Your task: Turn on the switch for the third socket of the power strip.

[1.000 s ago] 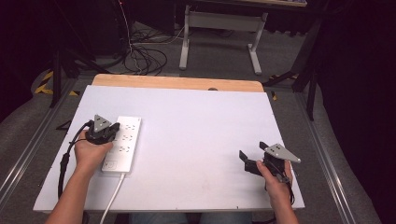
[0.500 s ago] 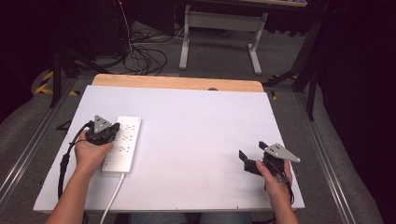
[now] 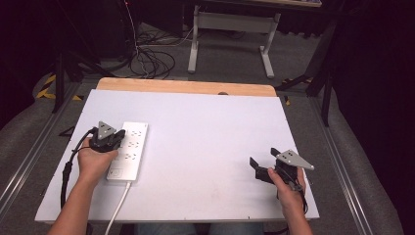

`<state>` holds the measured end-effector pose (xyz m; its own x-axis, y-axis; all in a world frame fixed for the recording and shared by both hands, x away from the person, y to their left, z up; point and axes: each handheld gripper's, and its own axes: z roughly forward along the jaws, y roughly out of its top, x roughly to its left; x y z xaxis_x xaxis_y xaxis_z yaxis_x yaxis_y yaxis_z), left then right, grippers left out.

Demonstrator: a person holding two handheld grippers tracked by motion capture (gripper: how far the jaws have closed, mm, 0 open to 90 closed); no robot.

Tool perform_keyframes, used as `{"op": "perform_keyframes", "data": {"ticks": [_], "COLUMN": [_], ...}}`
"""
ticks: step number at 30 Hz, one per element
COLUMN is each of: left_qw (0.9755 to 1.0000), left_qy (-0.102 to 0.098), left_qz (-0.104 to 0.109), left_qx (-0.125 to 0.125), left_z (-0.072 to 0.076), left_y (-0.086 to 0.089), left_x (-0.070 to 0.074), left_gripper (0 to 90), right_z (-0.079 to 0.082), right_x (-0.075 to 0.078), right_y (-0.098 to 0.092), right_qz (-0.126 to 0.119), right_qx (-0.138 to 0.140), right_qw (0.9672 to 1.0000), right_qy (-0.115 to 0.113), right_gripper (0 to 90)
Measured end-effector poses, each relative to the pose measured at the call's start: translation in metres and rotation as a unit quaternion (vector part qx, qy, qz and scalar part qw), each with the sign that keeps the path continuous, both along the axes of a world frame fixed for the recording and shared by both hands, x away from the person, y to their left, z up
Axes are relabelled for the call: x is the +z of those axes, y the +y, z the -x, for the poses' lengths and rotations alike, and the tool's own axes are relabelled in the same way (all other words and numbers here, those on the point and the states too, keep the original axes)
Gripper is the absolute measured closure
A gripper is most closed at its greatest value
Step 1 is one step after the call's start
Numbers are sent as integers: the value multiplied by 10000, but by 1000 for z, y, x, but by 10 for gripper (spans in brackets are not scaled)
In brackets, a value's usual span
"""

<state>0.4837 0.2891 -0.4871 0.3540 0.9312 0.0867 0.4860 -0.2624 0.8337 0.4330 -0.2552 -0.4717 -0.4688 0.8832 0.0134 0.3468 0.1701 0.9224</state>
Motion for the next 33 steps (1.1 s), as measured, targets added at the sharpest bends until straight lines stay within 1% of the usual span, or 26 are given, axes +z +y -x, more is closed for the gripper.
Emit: {"op": "perform_keyframes", "data": {"ticks": [1, 2, 4, 5, 7, 9, 12, 14, 18, 22, 25, 29, 33], "left_qw": [10000, 10000, 9992, 9983, 9973, 9966, 9960, 9954, 9946, 9946, 9939, 9930, 9926], "left_qy": [32, 1, -203, -330, -498, -594, -613, -626, -684, -681, -719, -754, -773], "left_qz": [84, 93, 348, 465, 529, 567, 621, 691, 708, 698, 733, 788, 787], "left_qx": [2, 31, 62, 93, 89, 112, 173, 241, 316, 356, 413, 452, 505], "left_z": [0, 1, 4, 5, 10, 14, 21, 24, 32, 40, 45, 52, 58], "left_y": [0, 1, 4, 4, 6, 9, 14, 17, 22, 25, 29, 34, 38], "left_x": [0, 1, 6, 9, 13, 15, 16, 16, 18, 18, 19, 20, 20], "left_gripper": [898, 898, 898, 898, 898, 898, 898, 898, 898, 898, 898, 898, 898], "right_z": [0, 0, -1, -2, -4, -7, -11, -14, -20, -24, -28, -32, -34], "right_x": [0, 0, 0, -1, -1, -1, -1, -1, 0, 0, 1, 0, 1], "right_y": [0, 0, 0, 0, 2, 5, 11, 14, 18, 22, 26, 33, 36], "right_qz": [0, -7, -26, -10, -8, 10, 51, 34, 40, 21, 32, 96, 122], "right_qx": [4, 1, -2, 9, 19, 66, 167, 225, 302, 382, 453, 564, 601], "right_qw": [10000, 10000, 10000, 10000, 10000, 10000, 9998, 9997, 9995, 9993, 9990, 9983, 9981], "right_qy": [-1, 12, 18, 20, 33, 34, 33, 30, 22, 22, 33, 55, 61], "right_gripper": [106, 106, 106, 106, 106, 106, 106, 106, 106, 107, 108, 108, 108]}}
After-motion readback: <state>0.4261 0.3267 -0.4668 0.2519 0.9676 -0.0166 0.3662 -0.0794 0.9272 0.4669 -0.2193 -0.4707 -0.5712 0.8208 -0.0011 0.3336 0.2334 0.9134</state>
